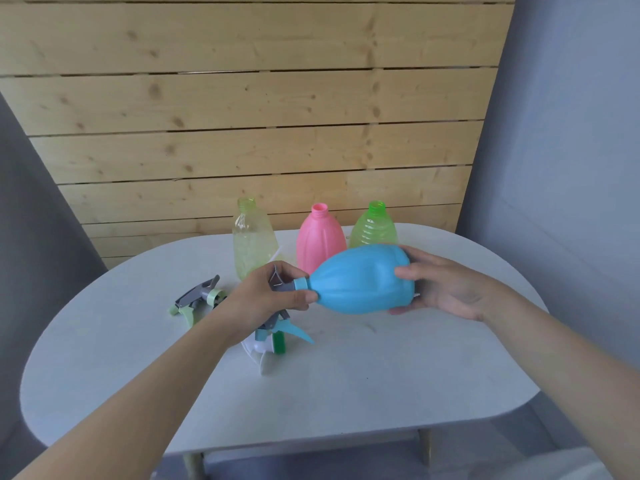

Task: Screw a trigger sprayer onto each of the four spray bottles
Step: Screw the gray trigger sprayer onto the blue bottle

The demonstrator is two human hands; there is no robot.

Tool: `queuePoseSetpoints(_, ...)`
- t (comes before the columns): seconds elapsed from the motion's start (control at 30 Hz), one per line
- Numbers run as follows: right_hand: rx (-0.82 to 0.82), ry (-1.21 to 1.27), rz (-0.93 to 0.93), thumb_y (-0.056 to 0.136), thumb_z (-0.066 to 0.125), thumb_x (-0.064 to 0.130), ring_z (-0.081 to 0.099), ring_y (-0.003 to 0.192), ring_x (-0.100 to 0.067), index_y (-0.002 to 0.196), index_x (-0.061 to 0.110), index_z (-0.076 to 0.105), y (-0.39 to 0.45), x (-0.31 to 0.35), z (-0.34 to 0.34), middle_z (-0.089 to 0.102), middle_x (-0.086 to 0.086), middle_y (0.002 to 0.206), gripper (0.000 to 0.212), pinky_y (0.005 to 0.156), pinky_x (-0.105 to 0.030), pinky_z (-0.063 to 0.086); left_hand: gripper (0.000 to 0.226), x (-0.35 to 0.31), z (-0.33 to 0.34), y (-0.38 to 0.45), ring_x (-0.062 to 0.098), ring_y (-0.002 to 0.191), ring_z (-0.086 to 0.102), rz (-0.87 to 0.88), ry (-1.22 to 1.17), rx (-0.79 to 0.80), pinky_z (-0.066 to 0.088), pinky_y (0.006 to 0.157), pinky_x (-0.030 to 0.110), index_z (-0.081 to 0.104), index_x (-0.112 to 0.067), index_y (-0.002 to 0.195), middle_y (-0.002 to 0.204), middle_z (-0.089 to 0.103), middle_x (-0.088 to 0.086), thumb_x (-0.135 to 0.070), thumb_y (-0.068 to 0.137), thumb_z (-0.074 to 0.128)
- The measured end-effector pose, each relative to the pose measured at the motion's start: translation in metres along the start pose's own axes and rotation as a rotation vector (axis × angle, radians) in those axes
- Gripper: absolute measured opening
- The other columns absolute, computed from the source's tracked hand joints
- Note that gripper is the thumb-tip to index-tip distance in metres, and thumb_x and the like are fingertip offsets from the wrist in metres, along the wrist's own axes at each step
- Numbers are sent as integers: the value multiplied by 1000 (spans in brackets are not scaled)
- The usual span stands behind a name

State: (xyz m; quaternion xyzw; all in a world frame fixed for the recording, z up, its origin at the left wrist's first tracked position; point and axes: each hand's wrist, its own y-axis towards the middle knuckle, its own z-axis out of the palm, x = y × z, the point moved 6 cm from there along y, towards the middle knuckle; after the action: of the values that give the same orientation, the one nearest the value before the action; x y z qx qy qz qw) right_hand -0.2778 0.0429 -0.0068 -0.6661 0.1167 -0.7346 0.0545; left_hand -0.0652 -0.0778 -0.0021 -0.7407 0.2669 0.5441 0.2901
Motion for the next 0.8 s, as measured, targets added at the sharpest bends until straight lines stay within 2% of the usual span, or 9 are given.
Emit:
queuePoseSetpoints(0.03,-44,-102,37,78,59,49,68,83,-25,113,31,64,-1,-1,0,70,-3,101,41,65,-37,57,36,-1,0,-1,12,59,60,12,15,-3,39,40,19,59,-15,89,87,64,10,-25,64,83)
queuePoseSetpoints(0.1,-146,-309,139,74,33,80,69,67,-27,108,30,64,-1,-7,-3,73,-8,86,68,53,-31,52,37,-4,2,-3,9,50,55,37,47,-6,38,39,19,60,-16,89,82,62,3,-24,63,84)
queuePoseSetpoints(0.17,-172,-369,184,66,12,87,70,66,-29,113,32,60,0,-12,-1,74,-11,86,87,50,-28,50,38,-4,3,-3,9,54,61,47,79,-14,39,39,20,60,-17,91,81,63,3,-22,63,84)
queuePoseSetpoints(0.3,12,-131,96,84,31,68,69,87,-32,132,36,45,0,-7,11,64,-3,120,59,42,-26,46,43,0,-6,0,10,53,61,9,86,-89,41,41,21,60,-12,95,73,65,2,-23,62,85)
queuePoseSetpoints(0.43,115,-147,61,78,57,26,69,96,-29,122,38,53,-8,-1,12,70,4,111,45,40,-19,37,44,4,-10,1,11,55,60,-20,82,-55,48,56,29,61,-9,97,65,67,-3,-23,62,85)
queuePoseSetpoints(0.53,-14,-336,77,76,59,61,72,84,-28,119,42,55,-7,-1,6,73,4,106,48,43,-21,43,40,4,-10,0,11,56,60,-8,85,-33,49,56,25,62,-10,94,67,66,1,-21,62,84)
queuePoseSetpoints(0.6,-97,-430,149,65,33,85,73,77,-28,119,37,53,-4,-7,4,76,-6,92,74,50,-26,52,37,3,-9,0,12,56,59,0,99,-21,46,53,25,63,-11,91,67,65,3,-22,62,84)
queuePoseSetpoints(0.7,-51,-354,159,64,28,86,72,85,-26,122,31,53,-2,-12,7,75,-10,94,84,63,-32,57,41,6,-11,0,15,59,58,-27,82,-25,45,57,32,63,-10,95,65,66,3,-23,62,84)
queuePoseSetpoints(0.8,153,-160,37,81,64,36,63,110,-25,132,35,46,-8,-3,14,59,2,131,54,75,-35,55,50,8,-11,0,12,58,60,-49,70,-12,47,60,28,62,-9,99,64,68,-3,-30,59,85)
